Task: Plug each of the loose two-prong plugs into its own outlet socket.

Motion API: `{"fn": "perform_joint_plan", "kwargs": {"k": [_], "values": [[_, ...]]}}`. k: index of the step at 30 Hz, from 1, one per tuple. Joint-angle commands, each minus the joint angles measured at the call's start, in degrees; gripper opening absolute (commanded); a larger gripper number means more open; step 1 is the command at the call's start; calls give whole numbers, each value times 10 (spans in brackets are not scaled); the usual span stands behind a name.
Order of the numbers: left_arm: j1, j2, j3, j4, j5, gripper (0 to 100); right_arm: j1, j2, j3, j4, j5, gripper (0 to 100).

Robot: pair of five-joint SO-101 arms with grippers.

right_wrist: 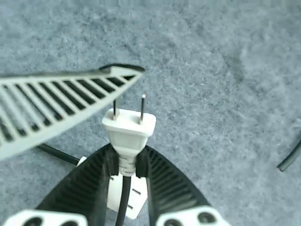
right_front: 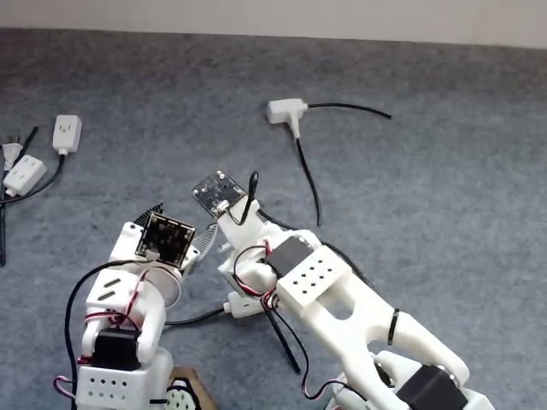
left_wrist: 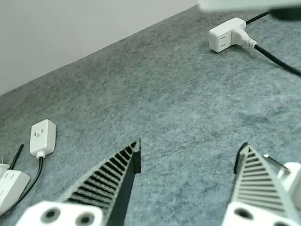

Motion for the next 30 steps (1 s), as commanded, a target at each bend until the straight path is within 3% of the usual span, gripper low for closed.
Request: {"fn": "perform_joint_plan", "kwargs": {"k": [1, 21, 30], "values": [[8, -3, -12, 0, -20, 323, -7, -17, -1, -8, 7, 8], [55, 0, 58, -18, -21, 319, 0, -24, 5, -42, -67, 8], [54, 1, 58, -18, -21, 319, 2, -142, -45, 54, -25, 8]]}}
